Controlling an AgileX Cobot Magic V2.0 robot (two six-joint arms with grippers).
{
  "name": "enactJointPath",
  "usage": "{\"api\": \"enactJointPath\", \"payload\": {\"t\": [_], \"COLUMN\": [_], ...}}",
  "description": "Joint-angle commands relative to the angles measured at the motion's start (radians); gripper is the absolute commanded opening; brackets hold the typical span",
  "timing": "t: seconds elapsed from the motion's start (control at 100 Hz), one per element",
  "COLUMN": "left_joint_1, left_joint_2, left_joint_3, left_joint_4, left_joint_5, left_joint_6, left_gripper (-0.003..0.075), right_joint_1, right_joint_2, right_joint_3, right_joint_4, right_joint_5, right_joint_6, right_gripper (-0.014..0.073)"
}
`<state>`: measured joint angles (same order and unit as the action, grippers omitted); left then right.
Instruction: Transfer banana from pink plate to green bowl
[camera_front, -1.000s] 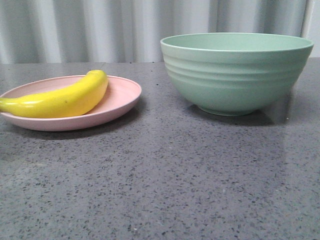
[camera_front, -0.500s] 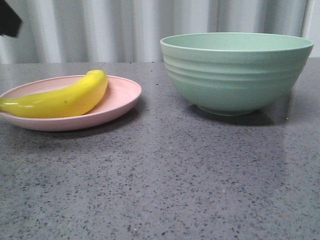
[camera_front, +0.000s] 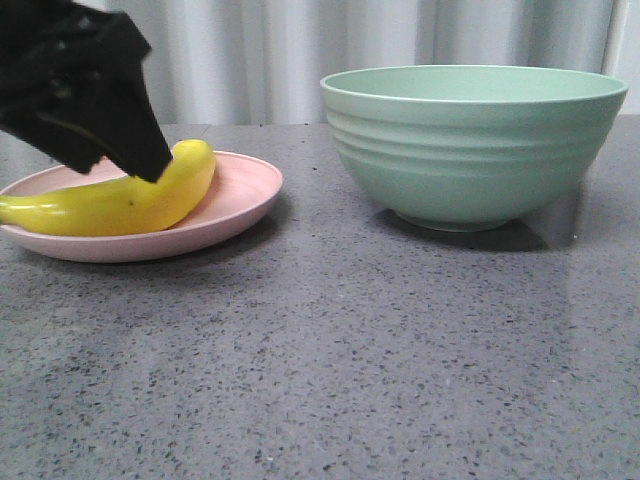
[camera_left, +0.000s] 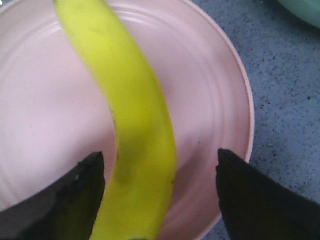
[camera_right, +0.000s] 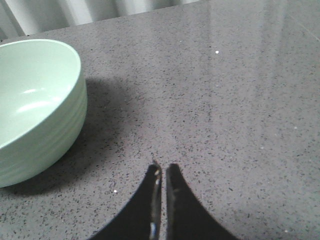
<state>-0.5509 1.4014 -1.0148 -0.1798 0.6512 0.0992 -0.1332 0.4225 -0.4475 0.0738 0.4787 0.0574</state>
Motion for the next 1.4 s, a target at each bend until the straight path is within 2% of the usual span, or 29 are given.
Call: {"api": "enactJointPath", "payload": {"t": [0.0, 0.38, 0.48, 0.63, 0.78, 0.93, 1.11, 1.23, 1.39], "left_joint_1": [-0.006, 0.038, 0.045, 0.045, 0.045, 0.045, 0.03, -0.022, -0.142], "left_joint_2": [0.003, 0.042, 0.042, 0.042, 0.042, 0.042, 0.022, -0.01, -0.037], "left_joint_3": [-0.039, -0.039, -0.039, -0.039, -0.039, -0.048, -0.14, -0.196, -0.244], "left_joint_4": [-0.02, -0.016, -0.016, -0.012, -0.01, -0.01, -0.01, -0.01, -0.01], "left_joint_5": [-0.038, -0.034, -0.017, 0.004, 0.01, 0.023, 0.105, 0.116, 0.119], "left_joint_6": [0.003, 0.003, 0.003, 0.003, 0.003, 0.005, 0.012, 0.014, 0.057], "left_gripper": [0.0443, 0.0434, 0.036, 0.0147, -0.002, -0.0019, -0.0019, -0.0019, -0.0019], "right_joint_1": [0.007, 0.011, 0.011, 0.011, 0.011, 0.013, 0.06, 0.117, 0.226], "right_joint_2": [0.014, 0.014, 0.014, 0.014, 0.014, 0.014, 0.02, 0.057, 0.151], "right_joint_3": [-0.035, -0.035, -0.035, -0.035, -0.035, -0.055, -0.132, -0.208, -0.302], "right_joint_4": [0.0, 0.0, 0.0, 0.0, 0.003, 0.003, 0.003, 0.015, 0.119], "right_joint_5": [-0.067, -0.067, -0.067, -0.065, -0.069, -0.03, 0.06, 0.144, 0.202], "right_joint_6": [-0.006, -0.006, -0.006, -0.006, -0.006, -0.006, -0.006, -0.021, -0.057], "right_gripper": [-0.0072, -0.0072, -0.0072, -0.0072, -0.0072, -0.0071, -0.0067, 0.0012, 0.0239]}}
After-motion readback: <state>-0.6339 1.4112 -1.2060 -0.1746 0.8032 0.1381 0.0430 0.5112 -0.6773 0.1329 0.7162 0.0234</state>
